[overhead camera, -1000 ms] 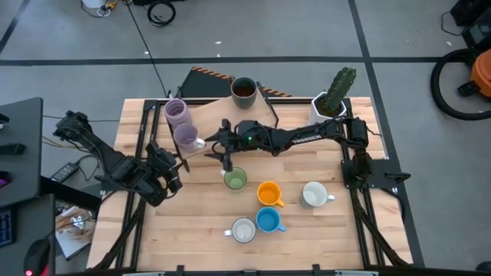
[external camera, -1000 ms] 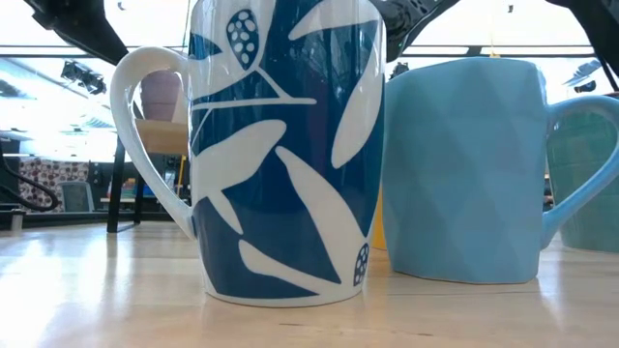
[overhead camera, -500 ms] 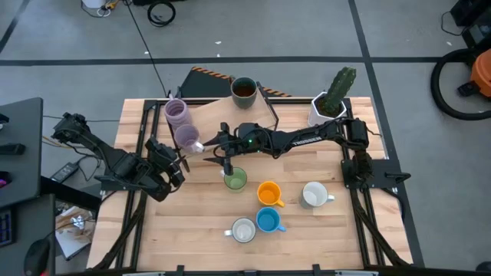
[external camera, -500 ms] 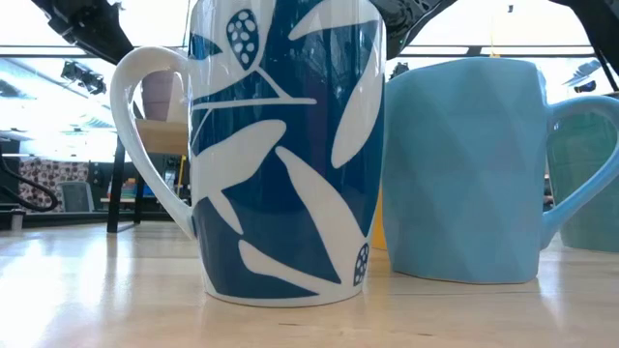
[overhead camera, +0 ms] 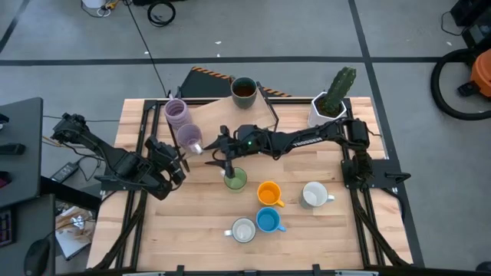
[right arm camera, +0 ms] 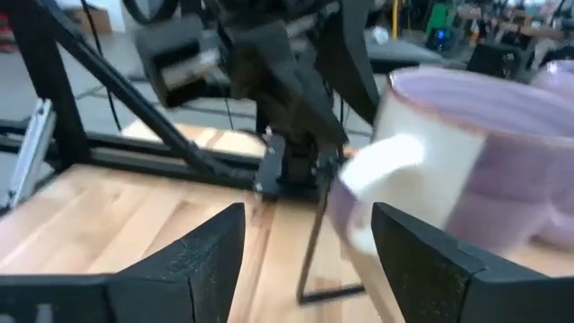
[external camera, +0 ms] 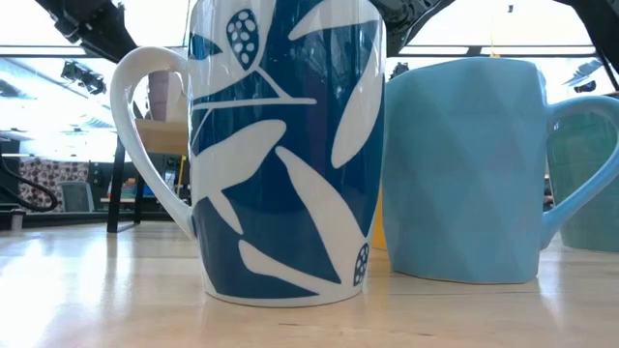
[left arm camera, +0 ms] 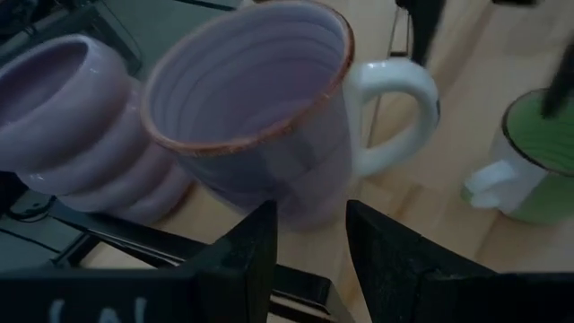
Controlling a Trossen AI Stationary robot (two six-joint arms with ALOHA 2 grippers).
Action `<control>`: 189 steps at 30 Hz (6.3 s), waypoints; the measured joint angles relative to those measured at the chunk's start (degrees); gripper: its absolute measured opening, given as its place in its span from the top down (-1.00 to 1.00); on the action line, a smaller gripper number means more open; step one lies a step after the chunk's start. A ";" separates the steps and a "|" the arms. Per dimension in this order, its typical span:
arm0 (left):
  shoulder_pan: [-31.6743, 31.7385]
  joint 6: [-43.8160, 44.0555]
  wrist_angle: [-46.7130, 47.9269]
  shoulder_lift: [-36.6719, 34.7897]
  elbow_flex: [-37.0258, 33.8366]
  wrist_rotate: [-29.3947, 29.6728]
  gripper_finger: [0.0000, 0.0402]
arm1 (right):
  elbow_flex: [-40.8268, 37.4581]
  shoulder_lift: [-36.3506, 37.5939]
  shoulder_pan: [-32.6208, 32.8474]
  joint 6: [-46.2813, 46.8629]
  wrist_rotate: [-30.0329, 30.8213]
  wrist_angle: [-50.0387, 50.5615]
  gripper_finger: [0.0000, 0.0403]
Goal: Place coffee mugs
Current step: Put the purple mug on the shelf aligned with the other purple mug, then put the blue-green mug on the shelf
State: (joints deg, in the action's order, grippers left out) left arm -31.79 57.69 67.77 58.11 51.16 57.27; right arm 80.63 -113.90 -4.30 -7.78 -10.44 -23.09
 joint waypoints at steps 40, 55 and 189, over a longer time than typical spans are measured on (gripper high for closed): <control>-3.43 0.22 -1.11 0.00 -0.02 -3.05 0.30 | 12.20 0.60 -5.31 0.28 5.24 24.56 -0.24; -3.43 0.22 -3.06 0.00 -0.02 -0.50 0.30 | 4.98 -0.07 -3.92 3.06 4.67 10.38 -0.24; 0.11 -1.13 -2.36 -0.04 0.02 -6.55 0.30 | 11.97 -9.76 -4.64 3.21 1.84 6.81 -0.22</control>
State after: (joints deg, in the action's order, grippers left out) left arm -31.68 56.56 65.41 58.06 51.18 50.72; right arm 92.60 -123.66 -8.94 -4.58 -8.60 -16.28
